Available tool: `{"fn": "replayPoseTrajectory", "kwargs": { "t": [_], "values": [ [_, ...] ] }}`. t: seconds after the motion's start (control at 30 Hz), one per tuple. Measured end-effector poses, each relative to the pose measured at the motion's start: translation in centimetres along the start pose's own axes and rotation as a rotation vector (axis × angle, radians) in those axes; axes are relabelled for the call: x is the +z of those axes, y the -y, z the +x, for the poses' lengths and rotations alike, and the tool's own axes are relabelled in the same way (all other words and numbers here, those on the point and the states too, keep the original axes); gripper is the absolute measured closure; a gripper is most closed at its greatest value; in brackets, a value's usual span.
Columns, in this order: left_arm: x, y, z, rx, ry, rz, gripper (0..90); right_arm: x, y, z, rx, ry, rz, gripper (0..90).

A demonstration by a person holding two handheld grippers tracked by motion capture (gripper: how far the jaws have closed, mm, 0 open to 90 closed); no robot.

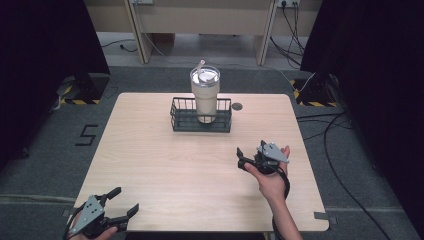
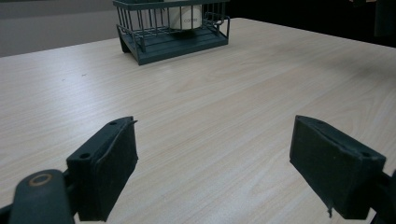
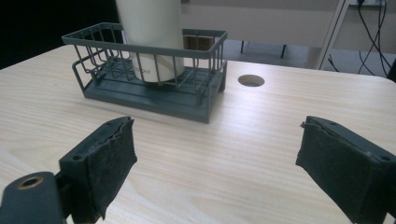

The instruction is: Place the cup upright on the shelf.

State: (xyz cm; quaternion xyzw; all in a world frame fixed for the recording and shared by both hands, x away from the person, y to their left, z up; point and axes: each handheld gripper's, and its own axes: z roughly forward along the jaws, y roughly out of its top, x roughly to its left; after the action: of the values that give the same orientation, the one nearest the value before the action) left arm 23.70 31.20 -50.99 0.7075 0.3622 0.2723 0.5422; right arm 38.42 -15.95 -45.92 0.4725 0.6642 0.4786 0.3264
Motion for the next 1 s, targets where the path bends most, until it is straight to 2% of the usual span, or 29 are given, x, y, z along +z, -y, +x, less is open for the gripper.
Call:
{"fn": "replayPoseTrajectory", "kwargs": {
  "t": [0.67, 0.8, 1.0],
  "values": [
    [0.0, 0.0, 0.0, 0.002, 0.001, 0.001, 14.4, -2.5, 2.6, -1.4, 0.025, 0.042, 0.017, 11.9],
    [0.1, 0.0, -0.1, 0.001, 0.001, 0.001, 14.3, -2.8, 3.1, -1.5, 0.035, 0.046, 0.023, 11.9],
    [0.1, 0.0, -0.1, 0.003, 0.001, 0.002, 14.4, -3.0, 3.1, -1.4, 0.023, 0.041, 0.021, 11.8]
  ]
}}
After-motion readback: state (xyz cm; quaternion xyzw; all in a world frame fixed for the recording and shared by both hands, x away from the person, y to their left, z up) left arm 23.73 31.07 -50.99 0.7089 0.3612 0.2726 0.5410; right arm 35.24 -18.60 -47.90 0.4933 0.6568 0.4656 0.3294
